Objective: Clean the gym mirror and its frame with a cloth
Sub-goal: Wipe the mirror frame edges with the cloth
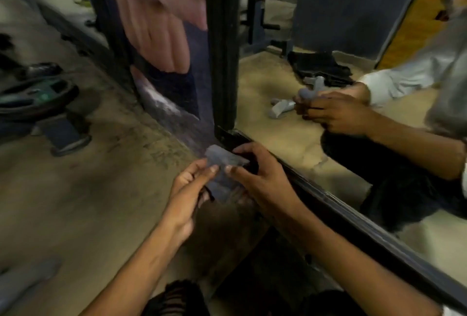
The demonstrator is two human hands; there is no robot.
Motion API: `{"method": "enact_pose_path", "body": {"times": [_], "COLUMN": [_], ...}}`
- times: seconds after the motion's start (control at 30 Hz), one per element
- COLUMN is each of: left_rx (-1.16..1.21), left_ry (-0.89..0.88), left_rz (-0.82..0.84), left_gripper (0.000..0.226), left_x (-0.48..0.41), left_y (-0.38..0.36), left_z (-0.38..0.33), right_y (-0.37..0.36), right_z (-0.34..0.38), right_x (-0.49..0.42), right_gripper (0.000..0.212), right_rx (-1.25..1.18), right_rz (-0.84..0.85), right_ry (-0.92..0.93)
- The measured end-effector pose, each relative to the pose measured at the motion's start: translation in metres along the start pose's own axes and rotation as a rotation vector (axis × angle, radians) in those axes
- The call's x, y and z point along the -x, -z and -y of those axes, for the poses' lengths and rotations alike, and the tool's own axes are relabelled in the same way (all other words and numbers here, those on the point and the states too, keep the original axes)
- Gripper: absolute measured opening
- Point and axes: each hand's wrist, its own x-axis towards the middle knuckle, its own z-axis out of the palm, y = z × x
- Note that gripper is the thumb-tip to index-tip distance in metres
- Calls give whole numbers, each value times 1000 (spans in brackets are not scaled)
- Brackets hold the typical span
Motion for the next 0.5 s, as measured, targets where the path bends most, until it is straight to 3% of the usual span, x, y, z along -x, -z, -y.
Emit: {"method": "enact_pose_path", "body": {"times": [0.13,0.33,0.5], "left_rx": [-93,-251,-292], "left_ry": [-22,27,105], "left_rz": [-139,-214,-218], "left_gripper": [14,14,10], "left_x": [8,42,83], "left_y": [-1,-23,-54], "left_z": [-27,-91,-181], "right_y": [-12,-1,8], "right_z": [2,63,155], "right_x": [-8,-11,0], "right_gripper": [39,14,25], "right_rx": [-133,-182,-282], "right_rz": [103,79,98], "right_ry": [-110,-138,-250]}}
